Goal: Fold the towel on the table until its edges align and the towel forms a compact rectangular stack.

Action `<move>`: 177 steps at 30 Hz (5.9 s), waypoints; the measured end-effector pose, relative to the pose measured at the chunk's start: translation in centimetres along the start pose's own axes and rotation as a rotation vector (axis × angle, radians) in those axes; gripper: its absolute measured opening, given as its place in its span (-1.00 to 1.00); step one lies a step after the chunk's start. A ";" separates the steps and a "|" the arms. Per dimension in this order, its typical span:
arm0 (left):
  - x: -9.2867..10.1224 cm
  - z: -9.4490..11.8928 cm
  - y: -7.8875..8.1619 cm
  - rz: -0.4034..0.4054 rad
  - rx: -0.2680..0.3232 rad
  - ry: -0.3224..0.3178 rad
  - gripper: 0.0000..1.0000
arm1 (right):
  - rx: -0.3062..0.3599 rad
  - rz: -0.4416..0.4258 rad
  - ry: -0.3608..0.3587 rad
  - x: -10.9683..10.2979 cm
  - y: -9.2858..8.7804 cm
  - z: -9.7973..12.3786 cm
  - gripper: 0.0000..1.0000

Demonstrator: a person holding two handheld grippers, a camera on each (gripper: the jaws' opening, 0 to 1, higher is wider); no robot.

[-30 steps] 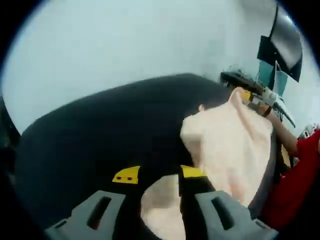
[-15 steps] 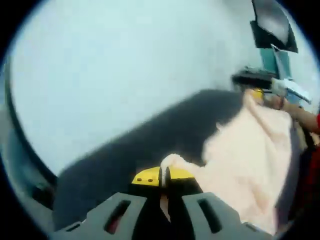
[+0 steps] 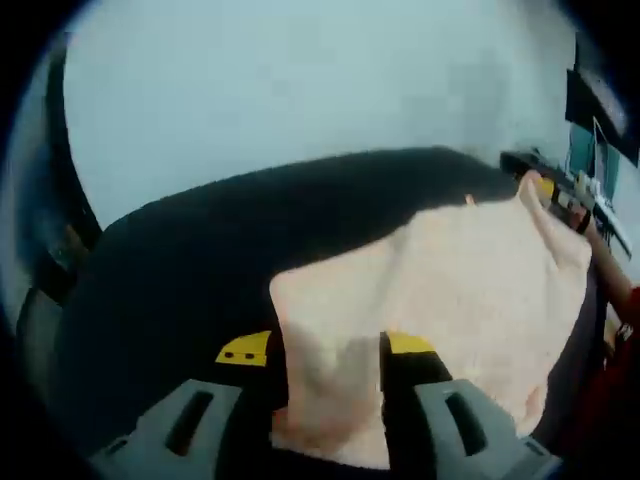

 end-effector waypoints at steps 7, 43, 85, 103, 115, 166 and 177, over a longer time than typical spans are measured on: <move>-2.5 -4.2 1.8 0.104 -0.077 0.097 -0.15 | -0.006 -0.030 -0.016 0.4 -0.2 0.1 -0.76; -4.6 -3.6 8.0 -0.131 0.414 0.216 -0.99 | -0.104 0.033 -0.060 1.9 8.1 -7.7 -0.99; 7.4 5.3 -11.1 -0.462 0.098 0.073 -0.31 | -0.088 -0.026 -0.009 -1.1 2.0 8.4 -0.64; 12.5 1.9 -5.7 -0.738 0.092 -0.091 -0.82 | -0.084 0.016 0.073 -2.7 1.2 9.6 -0.64; 7.0 0.5 -5.5 0.085 0.213 -0.097 0.01 | -0.085 0.019 0.104 -3.7 1.1 9.0 -0.64; 0.4 9.1 -12.3 0.158 0.043 0.141 -0.34 | -0.510 1.023 0.233 -7.1 -0.8 13.3 -0.80; 1.2 7.6 -11.0 0.196 0.074 0.170 -0.92 | -0.557 0.961 0.280 -5.6 0.7 13.7 -1.00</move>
Point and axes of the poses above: the point that each gripper's makers call its tool centre point, and the gripper's own axes: z roughly backward along the fingers, x roughly to its right, y roughly out of its top, the point moved 10 cm from there along z, roughly backward along the fingers, and after that the axes turned 1 degree about -y, right-handed, at the moved point
